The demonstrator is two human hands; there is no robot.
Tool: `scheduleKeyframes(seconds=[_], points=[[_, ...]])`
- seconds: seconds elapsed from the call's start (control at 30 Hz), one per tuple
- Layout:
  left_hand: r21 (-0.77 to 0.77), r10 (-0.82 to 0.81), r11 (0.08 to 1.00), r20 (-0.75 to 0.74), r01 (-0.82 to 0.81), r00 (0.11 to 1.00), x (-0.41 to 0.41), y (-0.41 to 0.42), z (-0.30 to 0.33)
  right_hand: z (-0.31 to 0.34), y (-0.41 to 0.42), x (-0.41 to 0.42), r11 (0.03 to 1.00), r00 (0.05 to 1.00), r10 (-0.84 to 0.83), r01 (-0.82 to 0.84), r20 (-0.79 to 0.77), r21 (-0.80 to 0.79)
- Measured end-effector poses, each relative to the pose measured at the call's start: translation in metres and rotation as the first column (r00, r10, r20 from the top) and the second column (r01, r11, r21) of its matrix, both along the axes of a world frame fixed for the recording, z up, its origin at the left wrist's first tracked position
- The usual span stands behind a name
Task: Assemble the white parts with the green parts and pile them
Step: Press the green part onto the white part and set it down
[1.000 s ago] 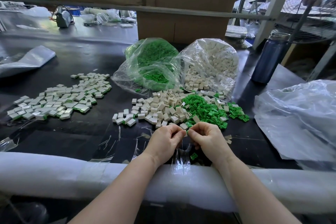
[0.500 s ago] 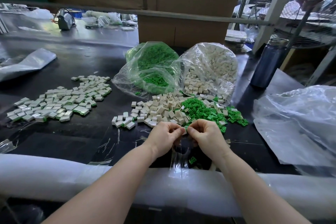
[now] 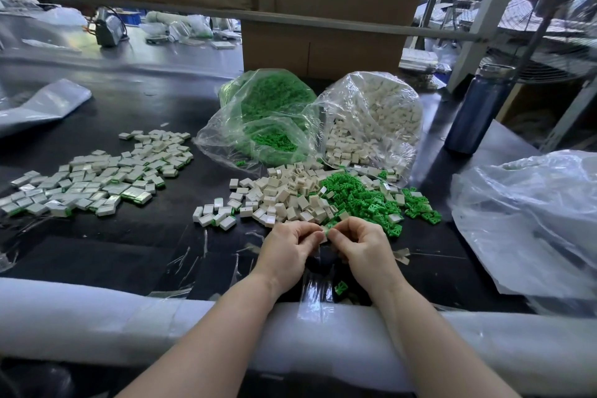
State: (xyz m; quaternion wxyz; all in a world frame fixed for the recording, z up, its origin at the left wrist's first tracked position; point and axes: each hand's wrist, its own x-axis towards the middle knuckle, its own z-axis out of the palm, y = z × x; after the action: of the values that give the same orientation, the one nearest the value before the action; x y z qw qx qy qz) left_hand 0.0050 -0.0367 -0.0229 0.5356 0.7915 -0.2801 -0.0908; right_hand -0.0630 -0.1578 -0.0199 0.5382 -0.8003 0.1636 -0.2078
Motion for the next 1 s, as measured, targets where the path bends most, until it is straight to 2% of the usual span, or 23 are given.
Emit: scheduleKeyframes(seconds=[0.37,0.6,0.73,1.0], points=[[0.100,-0.083,0.992,0.112,0.072,0.990,-0.0013,0.0038,-0.0003,0.0024,-0.0046,-0.0031,0.996,0.988,0.087,-0.091,-0.129,-0.027],[-0.021,-0.038,0.999,0.097,0.040,0.995,-0.0061,0.0026,0.0027,0.0036,-0.0010,-0.0051,0.998,0.999,0.038,-0.038,-0.003,0.055],[0.010,-0.083,0.997,0.068,0.083,0.994,-0.0078,0.0039,0.0036,0.0031,-0.0030,-0.0065,0.994,0.999,0.052,-0.052,0.000,0.100],[0.009,-0.021,1.000,0.113,0.020,0.993,-0.0051,0.0035,0.0031,0.0052,-0.0018,-0.0080,0.983,0.997,0.056,-0.066,0.059,0.173]])
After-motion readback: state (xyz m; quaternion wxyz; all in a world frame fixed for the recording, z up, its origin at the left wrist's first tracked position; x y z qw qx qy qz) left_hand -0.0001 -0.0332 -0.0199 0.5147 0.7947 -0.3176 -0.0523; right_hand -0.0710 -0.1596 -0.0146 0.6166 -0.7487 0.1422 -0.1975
